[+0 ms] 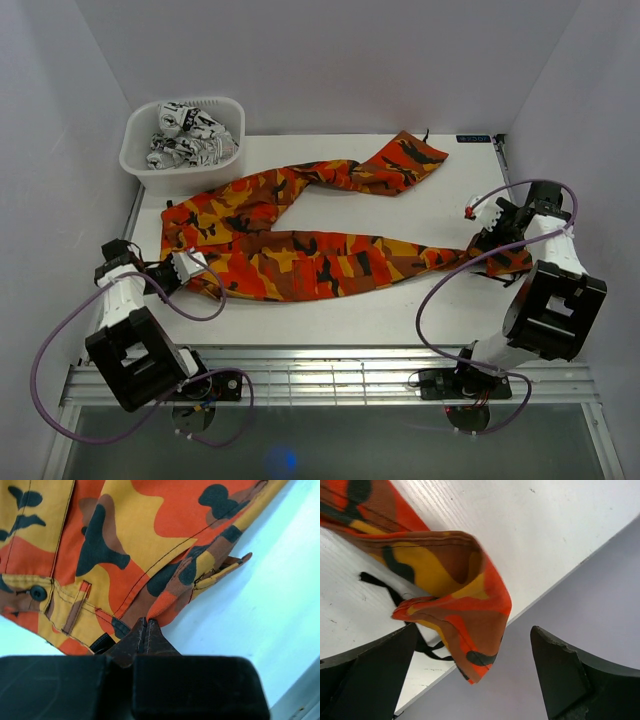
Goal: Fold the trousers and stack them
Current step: Flatten the trousers out
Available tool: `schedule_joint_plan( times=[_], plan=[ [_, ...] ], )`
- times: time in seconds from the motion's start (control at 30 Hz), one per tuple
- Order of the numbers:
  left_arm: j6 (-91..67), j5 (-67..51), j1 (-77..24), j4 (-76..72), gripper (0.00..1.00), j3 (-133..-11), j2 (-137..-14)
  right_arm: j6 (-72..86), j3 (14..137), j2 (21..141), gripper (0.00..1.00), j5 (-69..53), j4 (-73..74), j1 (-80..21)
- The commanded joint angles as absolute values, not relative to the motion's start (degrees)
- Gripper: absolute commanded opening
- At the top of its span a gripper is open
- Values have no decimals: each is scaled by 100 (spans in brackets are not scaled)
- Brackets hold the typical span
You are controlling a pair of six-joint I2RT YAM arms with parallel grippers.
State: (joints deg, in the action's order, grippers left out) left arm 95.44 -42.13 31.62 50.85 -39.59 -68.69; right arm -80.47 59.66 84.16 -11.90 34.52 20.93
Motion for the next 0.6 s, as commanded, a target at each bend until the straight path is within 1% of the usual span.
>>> schedule_joint_plan(
  times=[0.0,0.1,0.23,0.27,0.3,0.33,0.37,0.4,0.47,0.57],
  plan=[
    [9545,-4070,3357,4694,0,-4507,-7145,-8657,6520,8736,96,-1221,4033,2101],
    [9571,-3903,3401,4483,0,-4710,-7514,-8666,7048,9078,95,-1301,4464,2101],
    [9510,-3604,3463,4026,0,-4921,-7927,-8141,7952,9623,91,-1502,4885,2118],
    [9501,-3551,3472,3921,0,-4939,-7980,-7712,8554,9955,90,-1590,5313,2118],
    [9527,-3525,3472,3920,0,-4948,-8076,-7551,8891,10132,91,-1852,5648,2118],
    [9553,-3516,3472,3929,0,-4957,-8103,-7454,9225,10343,92,-1976,6052,2118],
    [9589,-3524,3472,3920,0,-4948,-8121,-7410,9751,10701,93,-2169,6778,2109],
    [9624,-3516,3472,3911,0,-4940,-8138,-7435,9930,10844,94,-2214,7090,2101],
    [9650,-3524,3472,3911,0,-4913,-8165,-7549,10063,11091,94,-2171,7469,2083],
    [9624,-3507,3472,3902,0,-4922,-8226,-7918,9424,10856,95,-1820,7497,2083]
  ],
)
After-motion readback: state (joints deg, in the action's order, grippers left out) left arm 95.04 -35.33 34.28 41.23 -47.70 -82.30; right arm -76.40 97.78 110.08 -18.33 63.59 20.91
